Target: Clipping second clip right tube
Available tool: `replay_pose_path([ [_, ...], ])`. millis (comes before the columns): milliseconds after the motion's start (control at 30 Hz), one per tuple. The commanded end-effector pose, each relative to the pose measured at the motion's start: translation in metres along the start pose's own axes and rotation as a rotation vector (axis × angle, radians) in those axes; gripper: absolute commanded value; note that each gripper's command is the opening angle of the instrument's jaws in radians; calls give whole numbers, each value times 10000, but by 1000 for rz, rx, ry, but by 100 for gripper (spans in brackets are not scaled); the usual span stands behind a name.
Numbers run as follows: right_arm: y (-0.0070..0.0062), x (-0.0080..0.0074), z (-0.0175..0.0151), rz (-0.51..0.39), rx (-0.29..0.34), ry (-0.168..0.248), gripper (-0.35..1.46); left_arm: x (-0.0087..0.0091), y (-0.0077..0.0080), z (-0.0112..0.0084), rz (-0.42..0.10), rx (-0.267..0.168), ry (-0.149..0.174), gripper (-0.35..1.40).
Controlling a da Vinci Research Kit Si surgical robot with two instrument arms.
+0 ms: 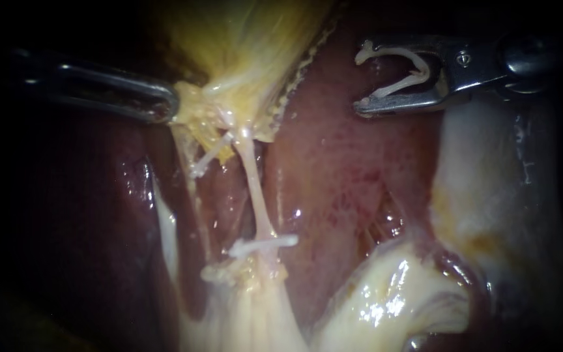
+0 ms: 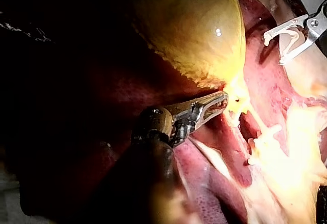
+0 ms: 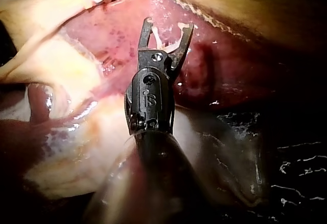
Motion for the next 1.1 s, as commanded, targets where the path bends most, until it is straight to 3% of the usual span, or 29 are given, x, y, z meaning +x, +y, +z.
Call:
replay_pose_path([
  [33, 0, 0, 0, 0, 1, 0, 50, -3, 0, -3, -4, -5, -6, -35],
  [133, 0, 0, -1, 0, 4, 1, 50, -10, 1, -11, -15, -4, -29, -35],
  [333, -4, -1, 1, -9, 19, 5, 50, -11, 1, -13, -17, -8, -30, -35],
  [467, -10, 0, 5, 59, 43, 7, 50, -9, 1, -11, -16, -9, -31, -35],
  [800, -42, 6, 28, 236, 133, 6, 50, -8, 1, -10, -16, -10, -31, -35],
  [1100, -75, -2, 62, 351, 194, -11, 50, -8, 0, -9, -15, -11, -32, -35],
])
